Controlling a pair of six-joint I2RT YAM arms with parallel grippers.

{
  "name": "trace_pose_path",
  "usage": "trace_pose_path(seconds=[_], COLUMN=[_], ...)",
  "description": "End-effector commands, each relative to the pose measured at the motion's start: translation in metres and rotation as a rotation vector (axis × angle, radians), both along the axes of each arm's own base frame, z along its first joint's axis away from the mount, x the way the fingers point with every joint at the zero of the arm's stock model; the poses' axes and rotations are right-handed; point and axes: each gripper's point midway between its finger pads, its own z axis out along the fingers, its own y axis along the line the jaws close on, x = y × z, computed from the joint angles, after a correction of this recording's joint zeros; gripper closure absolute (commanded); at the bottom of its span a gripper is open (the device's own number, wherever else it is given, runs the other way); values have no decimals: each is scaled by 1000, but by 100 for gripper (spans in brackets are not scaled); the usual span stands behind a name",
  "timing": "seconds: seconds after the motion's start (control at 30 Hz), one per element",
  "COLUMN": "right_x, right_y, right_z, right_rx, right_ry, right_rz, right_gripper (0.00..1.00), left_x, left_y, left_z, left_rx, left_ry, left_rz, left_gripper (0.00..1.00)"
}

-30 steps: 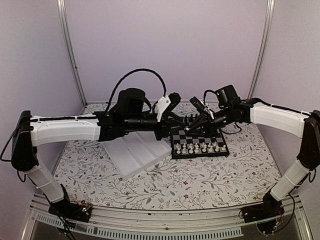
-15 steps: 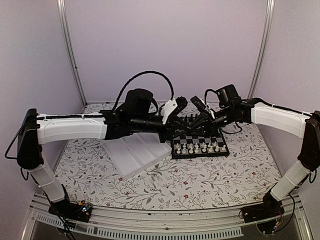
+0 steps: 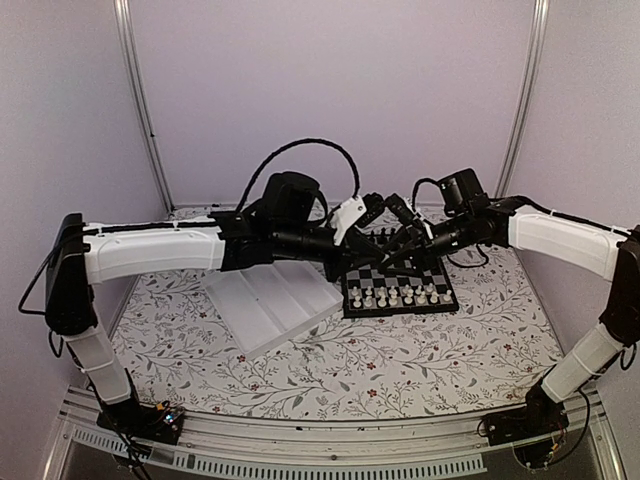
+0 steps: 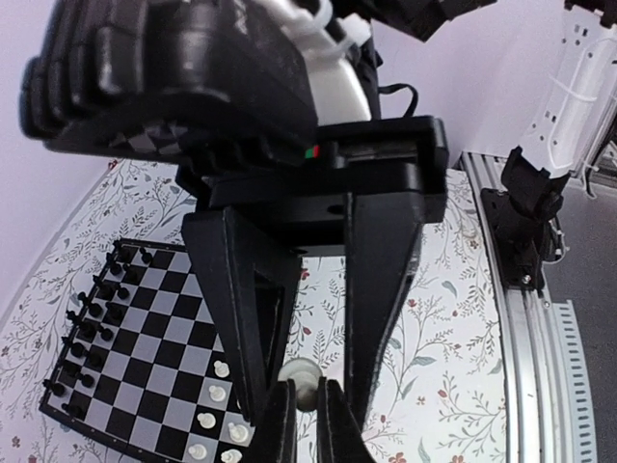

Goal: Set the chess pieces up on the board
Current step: Place the chess piece on the chessboard.

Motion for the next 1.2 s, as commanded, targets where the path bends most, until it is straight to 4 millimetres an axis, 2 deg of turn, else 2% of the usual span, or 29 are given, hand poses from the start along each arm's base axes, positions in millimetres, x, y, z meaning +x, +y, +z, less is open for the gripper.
trace_pose_path(seconds=[0.0,0.1,0.2,0.33,0.57,0.7,1.17], right_x=[14,36,69,94,103,105,109], right_y=[-18,-43,-76,-108,-115,-116,-117], right_z=[-4,-10,-1,2,1,-5,-14], right_rx=[-91,-136,-146,-170,-190,-205,-223], right_ry=[-143,-193,-225,-239,-255,-247,-233], right_rz=[-95,-190,-325,-465,-526,-532,-534], right_gripper=[55,51,49,49,46,46,46], left_x=[22,50,76,110,142,151,158], left_y=[0,4,6,3,-6,-8,-13], left_z=[-12,-29,-44,-82,-143,-164,-201], left_rx=[71,146,191,278,413,449,488], left_ry=[-27,-20,-4,44,86,110,177], left_rz=[69,150,221,297,356,374,361], left_gripper=[100,100,100,100,100,100,96])
